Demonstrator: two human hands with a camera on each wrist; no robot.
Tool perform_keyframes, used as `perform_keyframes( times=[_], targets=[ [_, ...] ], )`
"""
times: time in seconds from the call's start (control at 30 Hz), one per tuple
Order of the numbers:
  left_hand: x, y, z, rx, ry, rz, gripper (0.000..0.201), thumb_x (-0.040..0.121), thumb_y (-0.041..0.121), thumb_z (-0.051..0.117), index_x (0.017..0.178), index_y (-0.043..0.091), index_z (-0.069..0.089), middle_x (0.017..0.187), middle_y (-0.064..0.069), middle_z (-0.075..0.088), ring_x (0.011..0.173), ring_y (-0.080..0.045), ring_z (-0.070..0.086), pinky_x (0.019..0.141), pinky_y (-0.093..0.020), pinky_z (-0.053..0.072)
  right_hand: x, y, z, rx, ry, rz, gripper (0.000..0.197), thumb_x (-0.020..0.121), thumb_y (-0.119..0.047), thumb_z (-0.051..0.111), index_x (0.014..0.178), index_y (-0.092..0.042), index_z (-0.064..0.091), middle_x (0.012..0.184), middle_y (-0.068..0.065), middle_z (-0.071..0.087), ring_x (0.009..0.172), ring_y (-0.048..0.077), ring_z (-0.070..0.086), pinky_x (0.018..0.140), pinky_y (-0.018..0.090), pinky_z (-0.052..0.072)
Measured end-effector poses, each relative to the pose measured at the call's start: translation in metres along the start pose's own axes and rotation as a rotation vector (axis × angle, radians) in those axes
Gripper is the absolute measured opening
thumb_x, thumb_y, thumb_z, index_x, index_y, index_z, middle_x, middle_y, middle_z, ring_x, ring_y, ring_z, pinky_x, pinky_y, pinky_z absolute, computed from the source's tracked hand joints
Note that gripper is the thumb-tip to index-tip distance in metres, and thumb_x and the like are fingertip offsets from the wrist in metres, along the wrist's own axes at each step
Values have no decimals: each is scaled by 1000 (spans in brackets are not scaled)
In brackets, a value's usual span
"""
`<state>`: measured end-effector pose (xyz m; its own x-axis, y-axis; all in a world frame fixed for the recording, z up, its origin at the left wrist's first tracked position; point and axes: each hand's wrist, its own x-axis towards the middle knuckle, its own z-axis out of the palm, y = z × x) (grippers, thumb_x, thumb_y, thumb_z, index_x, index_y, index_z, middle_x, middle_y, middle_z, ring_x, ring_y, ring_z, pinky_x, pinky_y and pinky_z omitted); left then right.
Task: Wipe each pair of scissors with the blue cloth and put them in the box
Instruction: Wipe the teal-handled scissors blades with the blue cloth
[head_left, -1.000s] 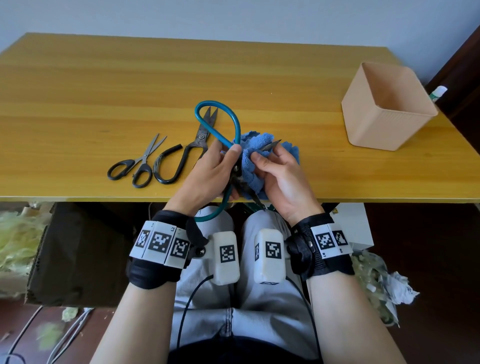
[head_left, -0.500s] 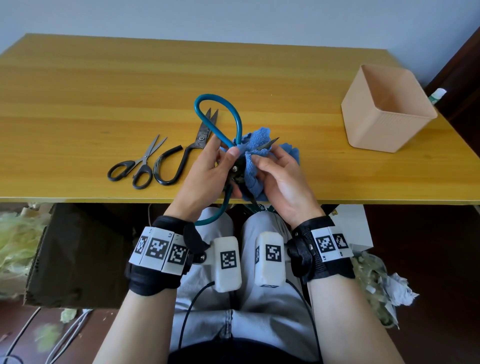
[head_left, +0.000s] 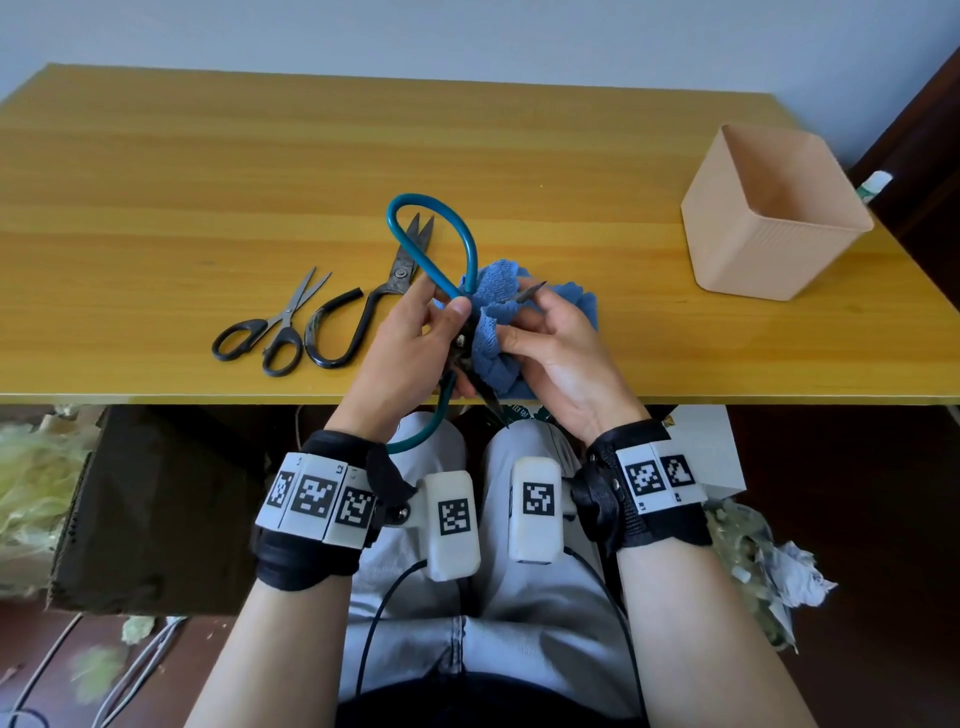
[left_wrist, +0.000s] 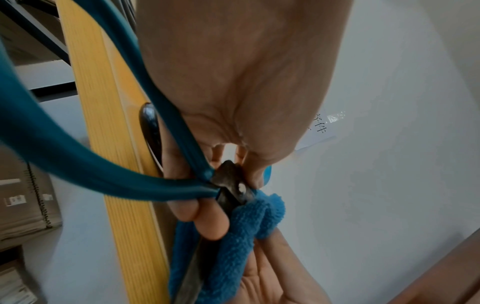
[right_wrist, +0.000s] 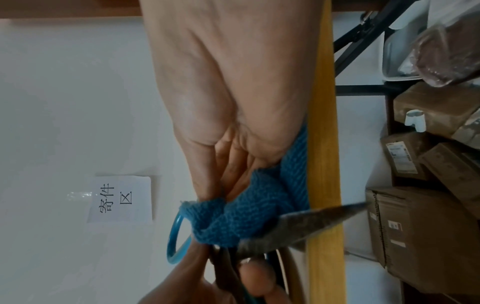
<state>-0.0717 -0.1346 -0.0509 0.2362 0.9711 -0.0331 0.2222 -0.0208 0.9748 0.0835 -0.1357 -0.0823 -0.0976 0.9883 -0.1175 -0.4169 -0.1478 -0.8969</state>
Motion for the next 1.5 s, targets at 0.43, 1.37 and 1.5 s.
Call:
perform_keyframes(
  times=[0.43,1.37,1.5],
  targets=[
    [-1,6,5,14,20,-18,13,107,24,46,110,13,53,79,-4,59,54,-48,62,53,-57,54,2,1,6,10,129,7,41,93,4,58,132,-2,47,109,22,67,102,33,61,103,59,42],
    [3,5,3,18,12,-13,11,107,24,46,102,20,55,83,-12,58,48,-38,62,48,-41,55,5,-4,0,-7,119,54,46,92,8,58,136,-1,46,111,25,65,101,35,60,104,57,41],
    [4,3,5,42,8,-7,14,107,25,46,108,16,55,90,-21,65,48,-39,63,49,-46,57,4,-4,1,-27,82,44,45,88,11,61,127,-9,50,105,18,68,100,33,63,104,57,42]
  ],
)
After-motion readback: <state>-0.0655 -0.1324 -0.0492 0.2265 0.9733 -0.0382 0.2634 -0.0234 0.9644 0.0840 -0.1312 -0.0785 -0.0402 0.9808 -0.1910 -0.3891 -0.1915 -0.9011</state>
